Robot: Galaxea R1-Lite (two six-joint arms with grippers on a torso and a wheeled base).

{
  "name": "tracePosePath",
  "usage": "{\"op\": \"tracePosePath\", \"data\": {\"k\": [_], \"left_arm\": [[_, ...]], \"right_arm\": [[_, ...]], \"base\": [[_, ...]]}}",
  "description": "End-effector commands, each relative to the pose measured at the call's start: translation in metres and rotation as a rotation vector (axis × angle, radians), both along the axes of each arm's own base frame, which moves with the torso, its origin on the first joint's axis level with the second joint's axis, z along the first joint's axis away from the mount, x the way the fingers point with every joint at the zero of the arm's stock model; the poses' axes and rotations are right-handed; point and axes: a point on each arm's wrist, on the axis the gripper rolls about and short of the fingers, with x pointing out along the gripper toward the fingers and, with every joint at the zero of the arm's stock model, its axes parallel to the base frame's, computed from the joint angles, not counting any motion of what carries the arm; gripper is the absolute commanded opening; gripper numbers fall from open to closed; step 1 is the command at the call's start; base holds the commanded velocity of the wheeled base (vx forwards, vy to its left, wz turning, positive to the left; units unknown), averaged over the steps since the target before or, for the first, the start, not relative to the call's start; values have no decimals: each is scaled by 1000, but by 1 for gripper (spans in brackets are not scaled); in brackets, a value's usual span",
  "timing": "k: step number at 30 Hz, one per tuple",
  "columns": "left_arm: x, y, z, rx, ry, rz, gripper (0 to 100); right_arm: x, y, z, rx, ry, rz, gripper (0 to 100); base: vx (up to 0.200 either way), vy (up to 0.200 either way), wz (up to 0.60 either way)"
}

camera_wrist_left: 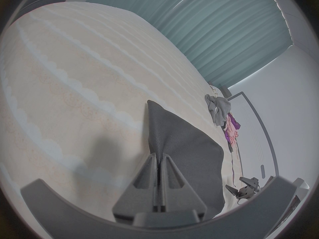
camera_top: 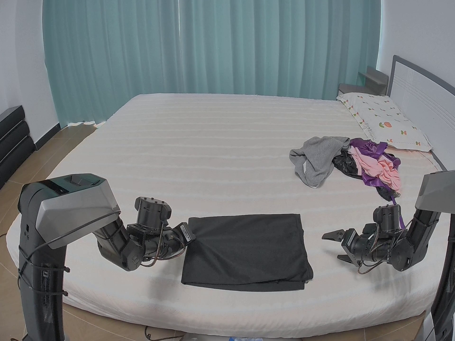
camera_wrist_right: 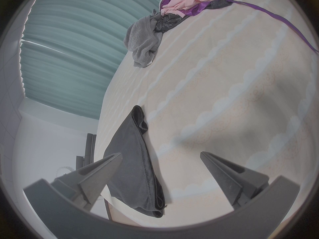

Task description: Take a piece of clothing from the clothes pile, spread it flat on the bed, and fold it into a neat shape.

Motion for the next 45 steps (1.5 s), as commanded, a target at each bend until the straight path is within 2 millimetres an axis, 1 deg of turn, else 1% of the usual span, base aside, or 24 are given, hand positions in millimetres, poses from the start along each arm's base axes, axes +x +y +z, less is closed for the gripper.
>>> {"op": "tracePosePath", "data": {"k": [1,9,22,26,30,39,45], "left_arm": [[-1,2,1,1,1,4,0],[-5,5,2,4,10,10,0],[-9,9,4,6,16,16,0],[-14,10,7,-11,33,33,0],[-12,15,13,-39,33,63,0],[-10,22,13,-39,33,85,0],[-10,28,12,-36,37,101,0]], "right_arm": [[0,0,-1,-1,1,1,100],[0,0,-1,-1,1,1,100],[0,0,-1,0,2,0,100],[0,0,-1,2,3,0,100],[0,0,-1,1,3,-1,100],[0,0,0,1,1,-1,100],[0,0,0,1,1,-1,100]], "base": [[0,0,0],[0,0,0],[0,200,0],[0,200,0],[0,200,0],[0,200,0],[0,0,0]]}}
